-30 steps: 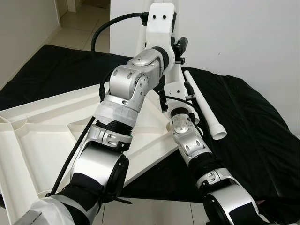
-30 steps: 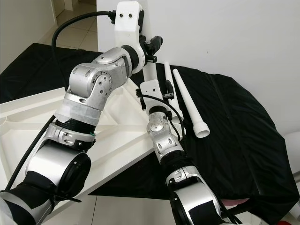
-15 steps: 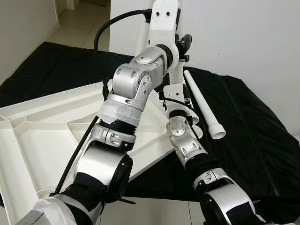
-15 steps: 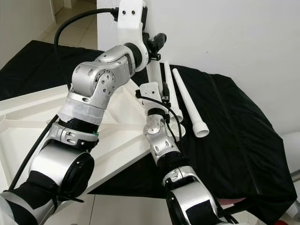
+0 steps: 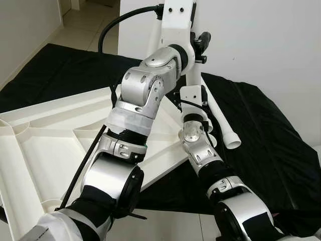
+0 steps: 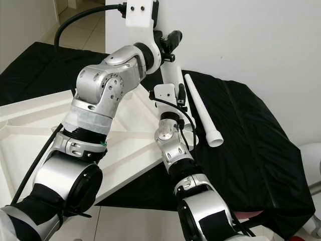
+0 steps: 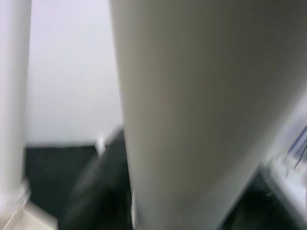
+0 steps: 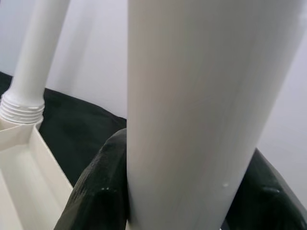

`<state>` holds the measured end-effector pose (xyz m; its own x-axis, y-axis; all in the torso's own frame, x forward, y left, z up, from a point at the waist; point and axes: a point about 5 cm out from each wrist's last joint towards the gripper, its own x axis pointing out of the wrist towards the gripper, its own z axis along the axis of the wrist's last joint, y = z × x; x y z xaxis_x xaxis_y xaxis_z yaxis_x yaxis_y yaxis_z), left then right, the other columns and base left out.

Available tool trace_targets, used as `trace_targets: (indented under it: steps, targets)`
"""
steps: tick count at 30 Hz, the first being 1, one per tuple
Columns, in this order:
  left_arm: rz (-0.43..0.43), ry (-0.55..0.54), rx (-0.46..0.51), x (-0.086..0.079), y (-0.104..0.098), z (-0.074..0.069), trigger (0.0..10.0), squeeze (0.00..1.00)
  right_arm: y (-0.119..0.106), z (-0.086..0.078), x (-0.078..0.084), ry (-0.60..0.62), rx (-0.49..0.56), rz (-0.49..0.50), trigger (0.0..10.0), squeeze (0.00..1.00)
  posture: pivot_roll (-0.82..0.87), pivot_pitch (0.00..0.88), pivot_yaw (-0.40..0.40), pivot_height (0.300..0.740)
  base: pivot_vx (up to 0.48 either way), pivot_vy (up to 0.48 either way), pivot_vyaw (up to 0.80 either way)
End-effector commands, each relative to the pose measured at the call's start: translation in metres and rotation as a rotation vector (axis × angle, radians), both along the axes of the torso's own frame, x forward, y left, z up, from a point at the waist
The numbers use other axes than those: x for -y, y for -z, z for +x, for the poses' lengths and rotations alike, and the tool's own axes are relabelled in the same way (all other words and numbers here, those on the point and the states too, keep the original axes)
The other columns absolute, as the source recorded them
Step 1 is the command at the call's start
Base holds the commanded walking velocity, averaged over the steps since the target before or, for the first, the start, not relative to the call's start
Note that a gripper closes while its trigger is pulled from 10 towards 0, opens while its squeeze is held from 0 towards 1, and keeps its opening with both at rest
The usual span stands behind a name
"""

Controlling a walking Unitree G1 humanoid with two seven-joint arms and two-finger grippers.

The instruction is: Building children table

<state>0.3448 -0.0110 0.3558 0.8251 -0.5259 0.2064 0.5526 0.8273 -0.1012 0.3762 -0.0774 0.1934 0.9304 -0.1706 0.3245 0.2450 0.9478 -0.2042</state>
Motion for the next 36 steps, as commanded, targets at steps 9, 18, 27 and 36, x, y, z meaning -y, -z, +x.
trace_targets:
  steps: [9, 18, 27, 36]
  targets:
    - [-0.046, 0.014, 0.028, 0.004, -0.004, -0.005, 10.0, 1.00, 0.002, 0.002, 0.014, 0.047, -0.011, 0.044, 10.0, 0.00, 0.06, 0.000, -0.168, 0.740, 0.000, 0.000, 0.00]
    - [-0.091, 0.046, 0.078, 0.003, -0.009, -0.009, 10.0, 0.00, 0.006, 0.002, 0.018, 0.045, -0.035, 0.100, 10.0, 0.00, 0.04, 0.000, -0.151, 0.740, 0.000, 0.000, 0.00]
    - [-0.148, 0.041, 0.107, -0.017, 0.001, -0.011, 10.0, 0.00, 0.000, 0.002, 0.032, -0.025, -0.012, 0.232, 10.0, 0.00, 0.04, 0.000, -0.130, 0.740, 0.000, 0.000, 0.00]
    - [-0.120, -0.022, 0.051, -0.042, 0.035, -0.004, 10.0, 0.00, 0.004, -0.002, 0.054, -0.021, -0.005, 0.203, 10.0, 0.00, 0.01, 0.000, -0.103, 0.740, 0.000, 0.000, 0.00]
